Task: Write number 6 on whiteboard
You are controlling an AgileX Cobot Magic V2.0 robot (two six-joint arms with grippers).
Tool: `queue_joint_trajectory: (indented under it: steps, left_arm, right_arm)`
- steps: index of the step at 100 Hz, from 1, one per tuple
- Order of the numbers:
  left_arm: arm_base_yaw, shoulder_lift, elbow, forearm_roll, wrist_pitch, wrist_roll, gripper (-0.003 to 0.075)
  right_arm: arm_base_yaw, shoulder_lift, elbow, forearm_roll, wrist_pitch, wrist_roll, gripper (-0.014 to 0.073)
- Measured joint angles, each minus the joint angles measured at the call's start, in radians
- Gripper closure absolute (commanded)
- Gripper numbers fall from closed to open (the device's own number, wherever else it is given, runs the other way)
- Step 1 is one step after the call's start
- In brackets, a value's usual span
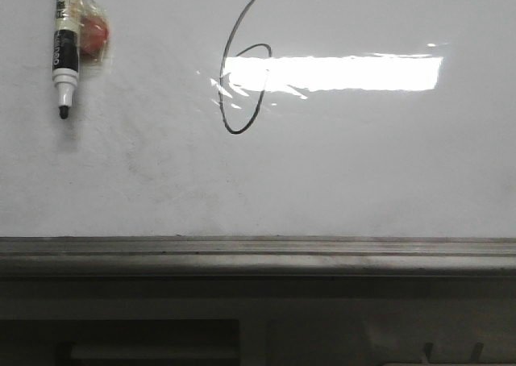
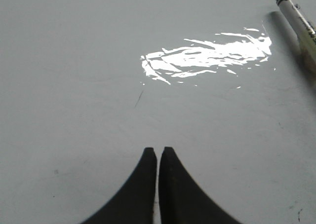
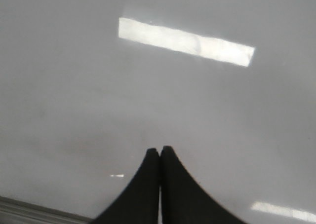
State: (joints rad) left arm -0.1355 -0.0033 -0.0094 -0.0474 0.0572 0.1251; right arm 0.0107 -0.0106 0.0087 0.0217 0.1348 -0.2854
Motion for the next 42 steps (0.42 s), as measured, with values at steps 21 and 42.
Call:
queue_joint_trajectory:
  steps: [21,42]
  left_arm:
    - [0.0,0.0,0.0,0.0,0.0,0.0,0.074]
    - [0.0,0.0,0.0,0.0,0.0,0.0,0.074]
  right_arm:
    - [0.0,0.0,0.0,-0.002,0.004,0.002,0.0659]
    - [0.0,0.0,0.0,-0.002,0.004,0.002,0.0659]
